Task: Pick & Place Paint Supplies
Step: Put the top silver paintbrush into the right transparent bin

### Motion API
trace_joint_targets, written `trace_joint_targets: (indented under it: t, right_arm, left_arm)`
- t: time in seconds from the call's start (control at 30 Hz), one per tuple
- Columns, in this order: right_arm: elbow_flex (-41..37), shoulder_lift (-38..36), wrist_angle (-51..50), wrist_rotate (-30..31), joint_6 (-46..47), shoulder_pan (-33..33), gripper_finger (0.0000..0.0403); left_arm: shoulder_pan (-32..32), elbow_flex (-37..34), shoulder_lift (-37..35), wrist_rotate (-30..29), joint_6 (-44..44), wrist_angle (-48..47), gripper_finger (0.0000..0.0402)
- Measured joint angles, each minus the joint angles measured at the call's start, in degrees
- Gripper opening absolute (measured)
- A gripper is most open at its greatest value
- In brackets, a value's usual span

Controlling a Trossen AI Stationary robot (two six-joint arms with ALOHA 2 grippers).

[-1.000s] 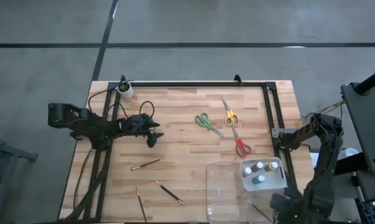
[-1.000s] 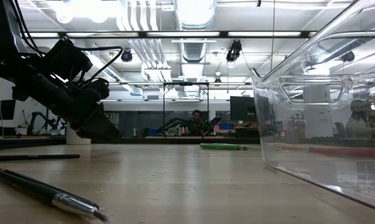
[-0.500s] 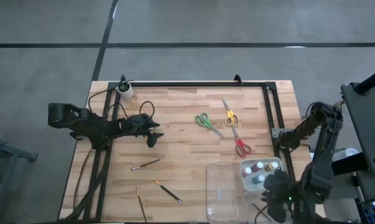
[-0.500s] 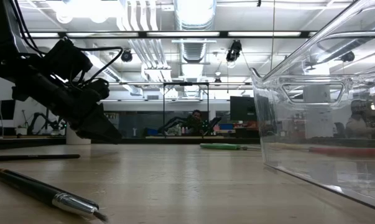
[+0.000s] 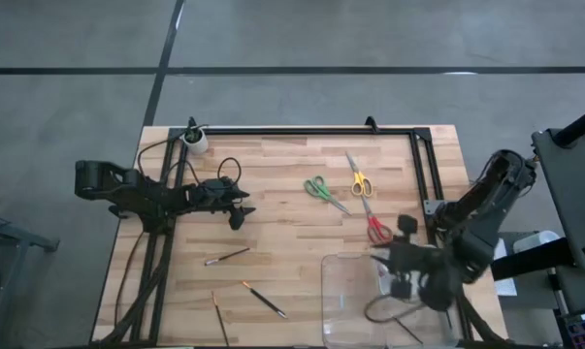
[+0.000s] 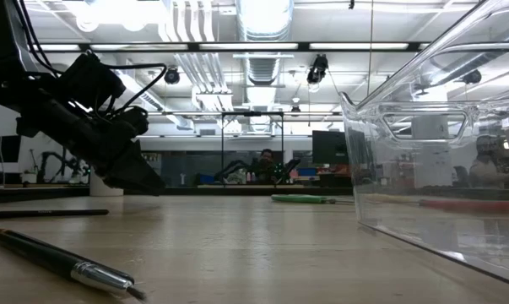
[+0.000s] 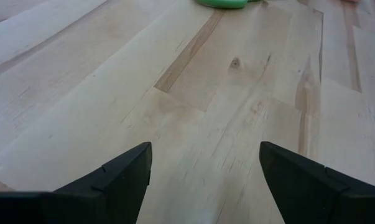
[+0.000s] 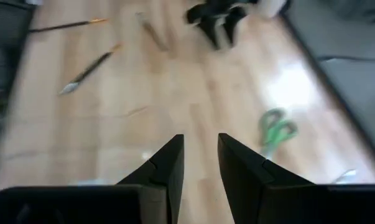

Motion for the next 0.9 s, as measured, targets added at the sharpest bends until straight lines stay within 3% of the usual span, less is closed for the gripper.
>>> trace_joint_targets:
  t: [0.17, 0.27, 0.47, 0.57, 0.73, 0.8, 0.9]
  right_arm:
    - [-1.3, 0.7, 5.5, 1.4, -16.3, -10.9, 0.0093]
    - [-3.1, 1.4, 12.7, -1.7, -27.1, -17.5, 0.0093]
    - [-10.0, 1.5, 40.2, -18.7, -50.9, -28.2, 0.0093]
    - [-14.7, 1.8, 53.7, -28.4, -57.1, -33.8, 0.0093]
    - [-21.0, 4.3, 67.0, -48.5, -64.6, -42.9, 0.0093]
    - [-22.3, 5.8, 69.2, -52.1, -64.5, -46.1, 0.0093]
    - [-23.2, 9.4, 73.4, -56.7, -56.2, -49.7, 0.0093]
  left_arm:
    - [0.0, 0.0, 0.0, 0.0, 0.0, 0.0, 0.0303]
    - [0.0, 0.0, 0.0, 0.0, 0.0, -0.1, 0.0303]
    - [0.0, 0.0, 0.0, 0.0, 0.0, -0.4, 0.0303]
    - [0.0, 0.0, 0.0, 0.0, 0.0, -0.4, 0.0303]
    - [0.0, 0.0, 0.0, 0.0, 0.0, -0.6, 0.0303]
    - [0.0, 0.0, 0.0, 0.0, 0.0, -0.8, 0.0303]
    - [0.0, 0.0, 0.0, 0.0, 0.0, -1.0, 0.0304]
